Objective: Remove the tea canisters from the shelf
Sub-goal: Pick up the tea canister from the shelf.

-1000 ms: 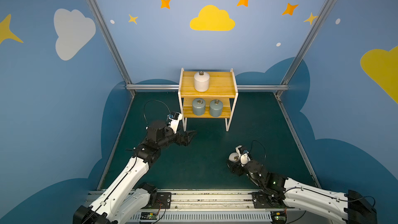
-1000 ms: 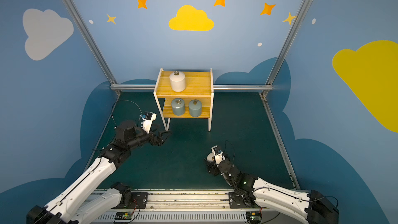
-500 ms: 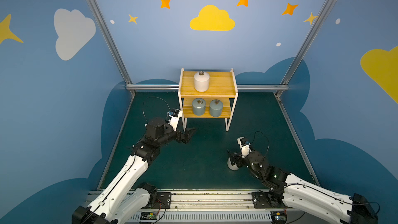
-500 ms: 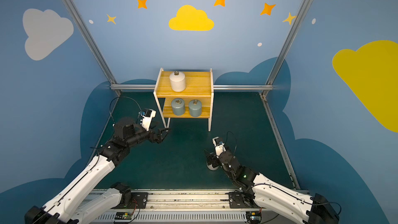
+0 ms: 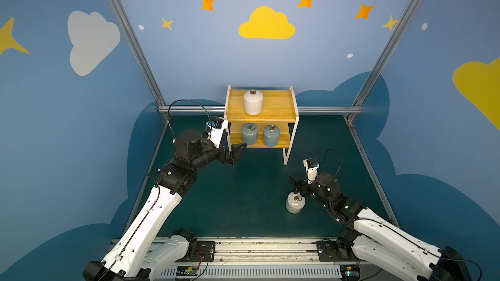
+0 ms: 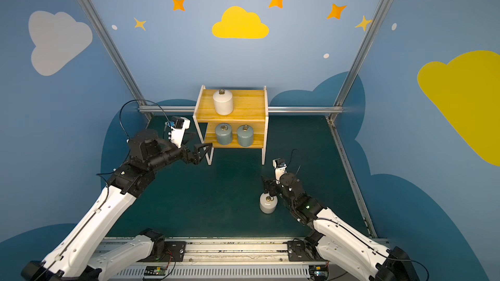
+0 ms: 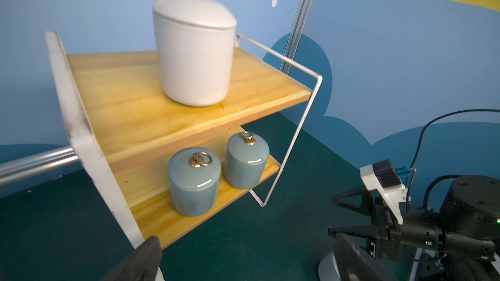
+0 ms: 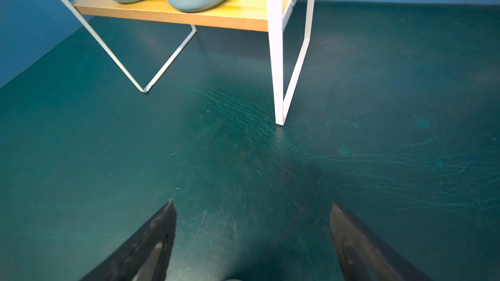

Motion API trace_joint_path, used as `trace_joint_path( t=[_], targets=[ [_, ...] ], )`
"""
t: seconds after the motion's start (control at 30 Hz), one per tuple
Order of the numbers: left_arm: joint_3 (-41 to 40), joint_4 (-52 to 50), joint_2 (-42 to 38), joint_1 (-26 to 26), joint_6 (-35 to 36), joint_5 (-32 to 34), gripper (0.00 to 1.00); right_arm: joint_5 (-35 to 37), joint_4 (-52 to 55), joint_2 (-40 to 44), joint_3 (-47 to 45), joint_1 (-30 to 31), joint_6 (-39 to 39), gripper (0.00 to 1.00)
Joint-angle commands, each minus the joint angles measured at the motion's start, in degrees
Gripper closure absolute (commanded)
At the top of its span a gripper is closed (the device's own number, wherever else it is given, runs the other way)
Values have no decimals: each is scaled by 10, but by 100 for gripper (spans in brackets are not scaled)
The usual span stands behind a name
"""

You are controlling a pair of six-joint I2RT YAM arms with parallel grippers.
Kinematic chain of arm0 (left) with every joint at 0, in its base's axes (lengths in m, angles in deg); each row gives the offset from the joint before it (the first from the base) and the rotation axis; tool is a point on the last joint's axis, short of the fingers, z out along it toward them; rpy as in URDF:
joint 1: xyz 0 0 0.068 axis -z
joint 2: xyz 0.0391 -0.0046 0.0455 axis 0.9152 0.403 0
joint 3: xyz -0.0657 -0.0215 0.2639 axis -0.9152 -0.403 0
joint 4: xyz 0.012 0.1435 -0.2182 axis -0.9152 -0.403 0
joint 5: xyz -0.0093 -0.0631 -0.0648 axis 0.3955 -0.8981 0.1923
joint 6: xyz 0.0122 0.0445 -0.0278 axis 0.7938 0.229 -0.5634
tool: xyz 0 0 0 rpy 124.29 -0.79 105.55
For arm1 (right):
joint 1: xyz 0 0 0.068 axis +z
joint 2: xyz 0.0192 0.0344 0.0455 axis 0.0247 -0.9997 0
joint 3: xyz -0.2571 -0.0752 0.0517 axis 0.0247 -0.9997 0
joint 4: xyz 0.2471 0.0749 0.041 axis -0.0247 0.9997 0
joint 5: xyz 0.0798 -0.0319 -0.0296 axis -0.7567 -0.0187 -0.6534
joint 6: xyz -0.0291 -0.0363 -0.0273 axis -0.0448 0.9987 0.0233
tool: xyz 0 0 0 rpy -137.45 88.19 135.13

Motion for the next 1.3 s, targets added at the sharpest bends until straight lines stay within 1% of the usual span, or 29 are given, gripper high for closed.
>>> trace_joint_path(
  t=[0.0,0.1,0.3,0.43,0.5,0.6,0.8,1.0,1.27],
  targets=[
    [45,-20,22,1,24,18,0,-42,11,-10,24,-20,-5,9],
    [87,-18,54,1,44,30,0,-57,14,-22,33,-39,-9,9],
    [170,-14,138,1,70,26,0,-88,12,-47,53,-80,-15,9],
    [215,-10,185,1,85,62,0,-102,8,-66,65,-101,-12,9],
    [230,-5,203,1,96,65,0,-114,2,-77,70,-112,-11,9],
    [256,-8,231,0,102,56,0,-127,-2,-100,83,-124,-11,9],
    [295,5,279,-1,92,46,0,-141,-16,-132,101,-139,-6,9],
    [331,13,318,-2,77,11,0,-153,-21,-148,113,-150,-3,9],
    [357,23,352,-2,62,-5,0,-162,-26,-157,115,-162,-3,9]
  ],
)
